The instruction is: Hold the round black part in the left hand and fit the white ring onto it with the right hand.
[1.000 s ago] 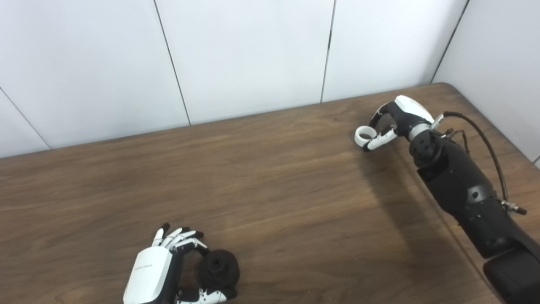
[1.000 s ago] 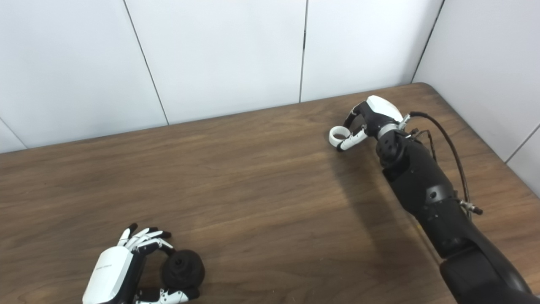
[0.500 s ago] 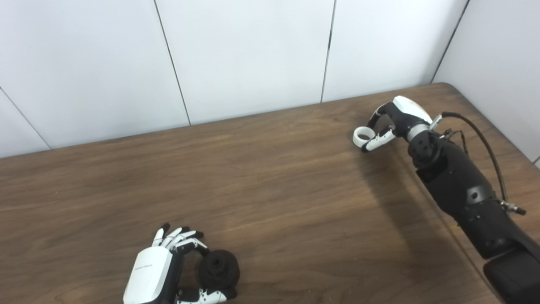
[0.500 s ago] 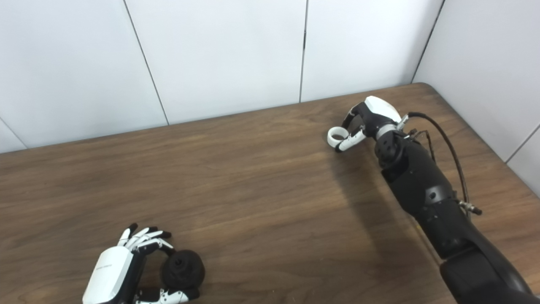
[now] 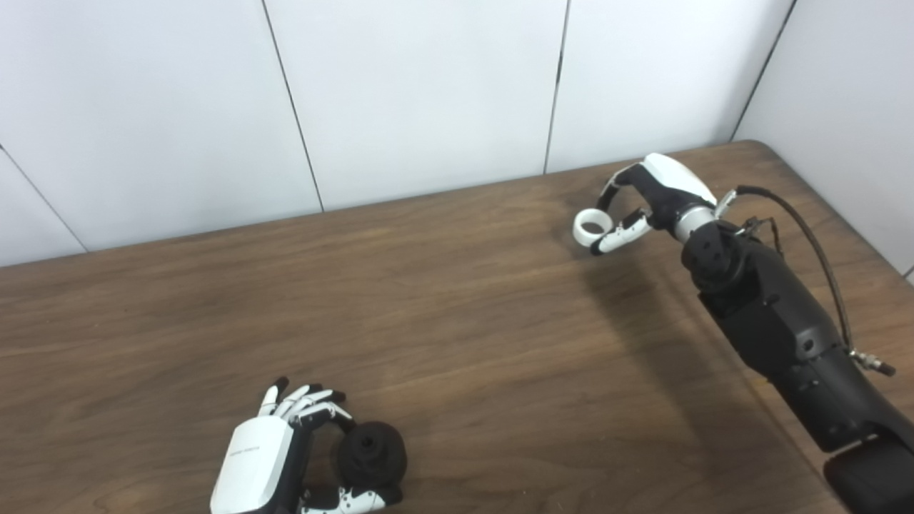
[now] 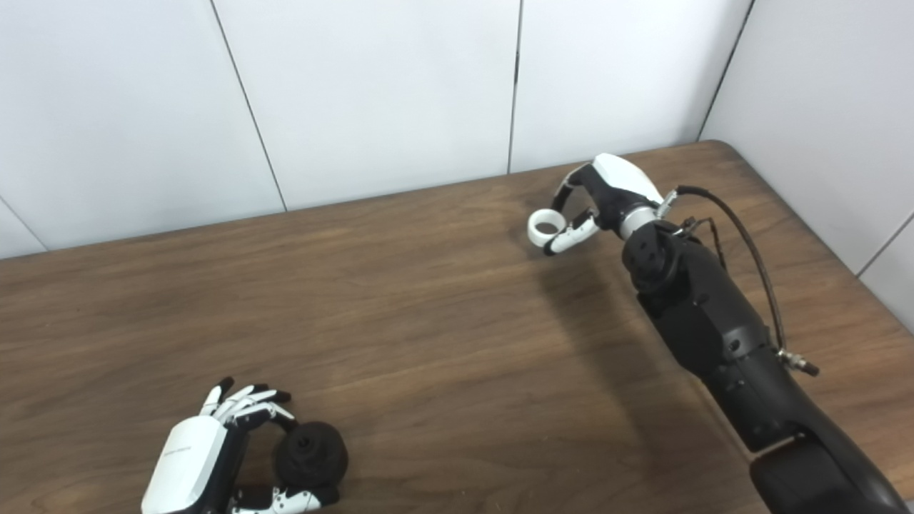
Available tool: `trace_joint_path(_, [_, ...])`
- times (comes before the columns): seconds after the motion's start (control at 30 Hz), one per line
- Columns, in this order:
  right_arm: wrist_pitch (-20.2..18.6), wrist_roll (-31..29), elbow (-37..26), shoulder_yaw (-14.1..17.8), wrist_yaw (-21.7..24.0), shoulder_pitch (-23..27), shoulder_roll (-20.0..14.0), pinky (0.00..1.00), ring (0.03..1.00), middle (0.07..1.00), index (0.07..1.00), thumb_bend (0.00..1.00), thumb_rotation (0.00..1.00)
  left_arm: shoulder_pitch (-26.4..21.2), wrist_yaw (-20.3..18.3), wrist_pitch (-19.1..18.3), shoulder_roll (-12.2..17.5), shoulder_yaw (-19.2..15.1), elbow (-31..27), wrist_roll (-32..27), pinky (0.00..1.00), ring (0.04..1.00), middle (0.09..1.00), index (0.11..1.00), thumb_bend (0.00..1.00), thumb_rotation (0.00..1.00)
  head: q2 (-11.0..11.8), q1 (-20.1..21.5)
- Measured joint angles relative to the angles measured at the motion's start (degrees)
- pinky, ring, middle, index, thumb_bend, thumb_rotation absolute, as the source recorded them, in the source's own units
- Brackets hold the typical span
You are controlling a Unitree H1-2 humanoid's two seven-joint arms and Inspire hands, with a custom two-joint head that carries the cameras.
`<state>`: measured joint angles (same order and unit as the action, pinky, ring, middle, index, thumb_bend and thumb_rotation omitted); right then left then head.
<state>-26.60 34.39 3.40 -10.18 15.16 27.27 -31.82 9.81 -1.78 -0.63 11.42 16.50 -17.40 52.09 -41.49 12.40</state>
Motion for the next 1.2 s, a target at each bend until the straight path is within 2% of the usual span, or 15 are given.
trace_joint_path(0.23, [-0.21,1.99,-9.76,0.23,6.25,-1.64,1.68,1.0,1.0,0.833,0.485,0.52,0.13,0.0,0.66,-0.44,-0.41,0.66,0.14,0.68,1.0,0.867,0.772,0.484,0.52,0.05,-0.17,-2.03])
trace_joint_path(0.43, [-0.26,3.0,-17.75,0.05,13.35,-3.01,4.59,0.91,0.974,0.818,0.484,0.52,0.13,-0.01,0.8,-1.0,-1.42,1.48,0.15,2.2,1.0,0.863,0.772,0.484,0.52,0.05,-0.53,-4.57])
trace_joint_path(0.53, [-0.27,3.89,-20.94,-0.07,16.65,-3.7,5.59,0.97,0.967,0.82,0.484,0.52,0.13,0.0,0.84,-1.27,-1.82,1.84,0.15,2.67,1.0,0.86,0.77,0.484,0.52,0.05,-0.7,-6.24])
trace_joint_path(0.73, [-0.28,5.62,-27.06,-0.99,20.98,-4.9,8.26,0.99,0.972,0.825,0.484,0.52,0.13,-0.01,0.83,-2.33,-2.84,2.55,0.12,3.98,1.0,0.863,0.772,0.484,0.52,0.05,-1.14,-8.09])
trace_joint_path(0.97, [0.07,6.01,-32.38,-2.9,22.28,-6.65,10.98,1.0,0.994,0.85,0.483,0.52,0.13,-0.12,0.55,-3.38,-3.68,3.32,-0.04,4.87,1.0,0.868,0.773,0.484,0.52,0.05,-1.76,-10.02])
trace_joint_path(1.2, [0.82,5.6,-34.69,-5.12,22.1,-9.6,11.52,1.0,0.987,0.865,0.482,0.53,0.13,-0.34,0.74,-3.41,-3.91,4.19,0.01,5.36,1.0,0.868,0.771,0.484,0.52,0.05,-2.46,-11.95])
